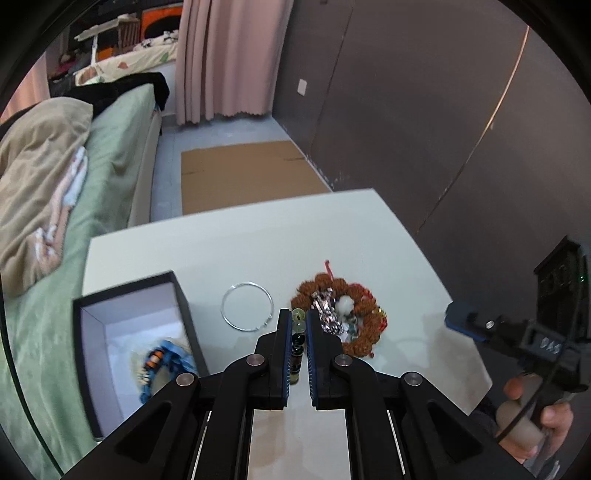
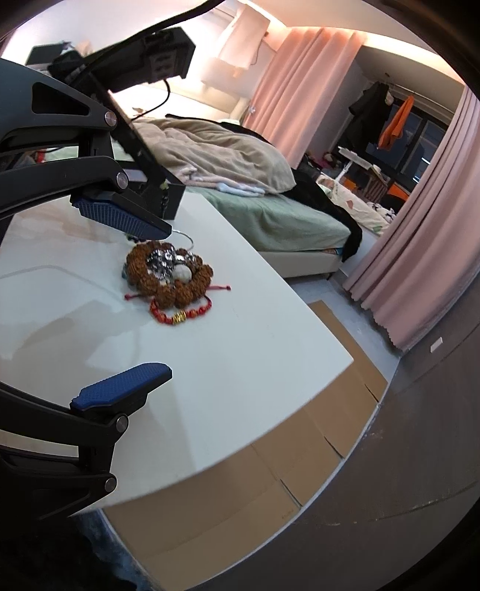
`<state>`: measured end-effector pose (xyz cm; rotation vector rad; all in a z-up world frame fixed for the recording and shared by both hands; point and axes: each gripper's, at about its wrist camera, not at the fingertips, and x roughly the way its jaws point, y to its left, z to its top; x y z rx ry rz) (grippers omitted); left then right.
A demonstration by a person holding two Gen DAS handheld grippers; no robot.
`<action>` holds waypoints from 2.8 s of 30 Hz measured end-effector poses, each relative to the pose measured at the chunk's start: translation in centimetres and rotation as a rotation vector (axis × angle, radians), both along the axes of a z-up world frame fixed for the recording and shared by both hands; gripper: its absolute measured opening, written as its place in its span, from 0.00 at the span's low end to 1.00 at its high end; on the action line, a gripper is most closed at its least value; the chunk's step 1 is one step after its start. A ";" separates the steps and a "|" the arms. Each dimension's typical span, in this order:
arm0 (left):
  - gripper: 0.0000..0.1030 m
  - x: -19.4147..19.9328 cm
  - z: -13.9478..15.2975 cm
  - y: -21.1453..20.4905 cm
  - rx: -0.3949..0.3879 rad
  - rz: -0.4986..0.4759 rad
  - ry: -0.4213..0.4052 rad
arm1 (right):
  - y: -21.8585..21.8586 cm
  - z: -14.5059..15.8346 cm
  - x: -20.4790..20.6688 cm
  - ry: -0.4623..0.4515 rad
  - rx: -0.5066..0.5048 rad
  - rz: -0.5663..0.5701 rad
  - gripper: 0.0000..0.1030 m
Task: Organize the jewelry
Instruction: 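Lift the dark bead bracelet with the left gripper toward the black box, then release the dark bracelet into the box with the left gripper while the right gripper grasps the silver pendant chain, then carry the silver chain with the right gripper into the black box and open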
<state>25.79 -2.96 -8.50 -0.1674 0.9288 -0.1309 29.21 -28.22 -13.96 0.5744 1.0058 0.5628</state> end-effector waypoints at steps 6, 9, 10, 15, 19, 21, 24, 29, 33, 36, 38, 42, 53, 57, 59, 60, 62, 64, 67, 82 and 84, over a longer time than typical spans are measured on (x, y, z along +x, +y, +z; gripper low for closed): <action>0.07 -0.8 1.6 1.5 -0.018 0.027 -0.035 | 3.2 0.9 0.8 0.005 0.000 0.073 0.55; 0.07 -1.3 2.4 2.4 -0.021 0.038 -0.050 | 5.4 0.9 1.4 0.028 -0.010 0.114 0.52; 0.07 -1.4 2.6 2.7 -0.022 0.042 -0.053 | 6.1 0.6 1.7 0.045 -0.021 0.124 0.50; 0.07 -2.5 4.0 4.4 -0.035 0.064 -0.079 | 8.7 -0.5 2.5 0.093 -0.084 0.158 0.45; 0.07 -3.3 4.7 5.7 -0.045 0.082 -0.097 | 10.4 -1.0 3.1 0.124 -0.145 0.171 0.44; 0.07 -3.6 5.0 6.5 -0.052 0.096 -0.105 | 11.1 -1.5 3.6 0.146 -0.180 0.170 0.39; 0.07 -4.1 5.1 7.6 -0.062 0.113 -0.110 | 11.9 -2.0 4.0 0.175 -0.213 0.170 0.34; 0.07 -4.6 4.8 9.2 -0.087 0.133 -0.106 | 12.7 -2.4 4.2 0.191 -0.274 0.162 0.32; 0.07 -4.9 4.6 10.1 -0.099 0.142 -0.108 | 12.8 -2.3 4.5 0.205 -0.305 0.147 0.24; 0.07 -4.9 4.3 10.6 -0.110 0.147 -0.105 | 12.6 -2.3 4.7 0.210 -0.302 0.131 0.18; 0.07 -4.8 4.2 10.9 -0.120 0.148 -0.104 | 12.3 -1.7 4.3 0.191 -0.302 0.121 0.16; 0.07 -4.7 3.9 11.5 -0.130 0.153 -0.100 | 12.1 0.4 3.5 0.142 -0.278 0.120 0.15; 0.07 -3.9 2.9 11.9 -0.174 0.143 -0.083 | 11.9 9.9 0.7 -0.055 -0.237 0.138 0.15; 0.07 -3.7 2.1 12.2 -0.204 0.149 -0.065 | 12.8 14.0 -0.2 -0.131 -0.220 0.147 0.15; 0.08 -3.4 1.6 12.4 -0.222 0.154 -0.041 | 13.3 15.8 -0.6 -0.168 -0.216 0.154 0.15; 0.08 -3.3 1.3 12.6 -0.233 0.155 -0.017 | 13.6 16.4 -0.8 -0.181 -0.214 0.157 0.15; 0.08 -3.2 1.1 12.8 -0.238 0.164 0.009 | 14.3 18.1 -1.4 -0.214 -0.208 0.168 0.15; 0.08 -3.5 1.2 13.1 -0.230 0.172 0.018 | 14.9 19.3 -1.9 -0.243 -0.203 0.177 0.15; 0.23 -4.0 1.6 13.4 -0.215 0.164 0.017 | 15.9 20.7 -2.5 -0.279 -0.198 0.188 0.15; 0.71 -7.9 5.2 17.6 -0.187 0.270 -0.101 | 21.3 28.2 -5.1 -0.442 -0.150 0.267 0.15; 0.71 -8.4 5.6 18.1 -0.188 0.278 -0.110 | 21.9 29.3 -5.6 -0.468 -0.142 0.275 0.15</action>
